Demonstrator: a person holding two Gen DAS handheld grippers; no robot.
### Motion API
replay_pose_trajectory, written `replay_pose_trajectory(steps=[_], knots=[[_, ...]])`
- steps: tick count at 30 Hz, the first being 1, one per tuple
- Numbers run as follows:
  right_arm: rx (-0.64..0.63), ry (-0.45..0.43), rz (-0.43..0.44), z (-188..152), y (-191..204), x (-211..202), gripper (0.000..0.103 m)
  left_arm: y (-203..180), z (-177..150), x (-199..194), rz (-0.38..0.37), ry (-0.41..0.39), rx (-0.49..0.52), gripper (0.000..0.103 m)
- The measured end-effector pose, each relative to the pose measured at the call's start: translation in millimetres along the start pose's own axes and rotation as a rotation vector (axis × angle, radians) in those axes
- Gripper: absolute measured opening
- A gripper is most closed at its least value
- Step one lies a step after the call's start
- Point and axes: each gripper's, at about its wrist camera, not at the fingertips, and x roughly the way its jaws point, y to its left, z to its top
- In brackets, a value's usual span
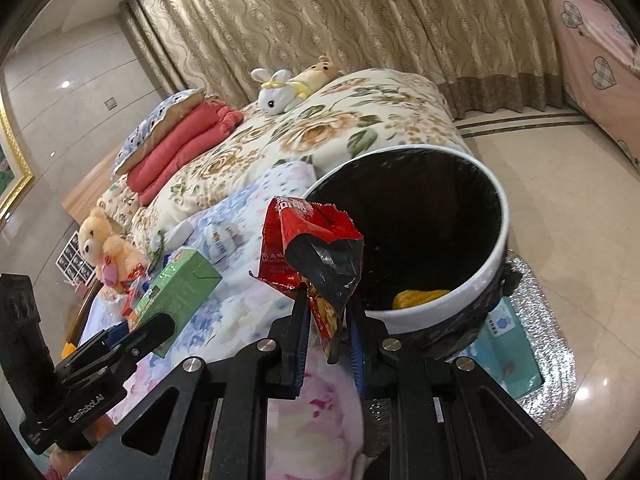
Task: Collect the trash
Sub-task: 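Carry the carton and wrapper to the bin and open both tools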
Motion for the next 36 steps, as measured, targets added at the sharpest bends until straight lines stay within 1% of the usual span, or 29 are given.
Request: replay_pose_trajectory(steps=[11,18,24,29,33,34,36], knots=[[0.033,0.005,-0.039,19.8,-29.4,5.3,0.018,-34.1,21.7,25.0,-0.049,0.01,0.045,0.048],[0.042,0.012,-0.049,32.2,-42.6,10.0,0.019,-51.1,32.0,44.9,-0.059,0.031,0.072,0.048],[0.044,0.022,-0.055,39.6,-50.5,14.9,0.022,-59.6,39.1,57.4,-0.063,0.044,0.095,0.048],[0.048,0.043,-0.06,46.7,-57.1,22.0,0.022,-66.6,44.5,67.0,-0.067,0.047,0.121,0.048],[0.058,0.054,-0.06,50.7,-63.4,26.0,0.022,-68.9,47.9,75.7,-0.073,0.065,0.122,0.048],[0.06,0.057,-0.061,51.3,-64.0,26.7,0.023,-69.5,48.5,77.8,-0.073,0.068,0.121,0.048],[0.068,0.063,-0.062,52.5,-66.7,28.6,0.028,-70.3,49.6,81.5,-0.075,0.073,0.121,0.049]])
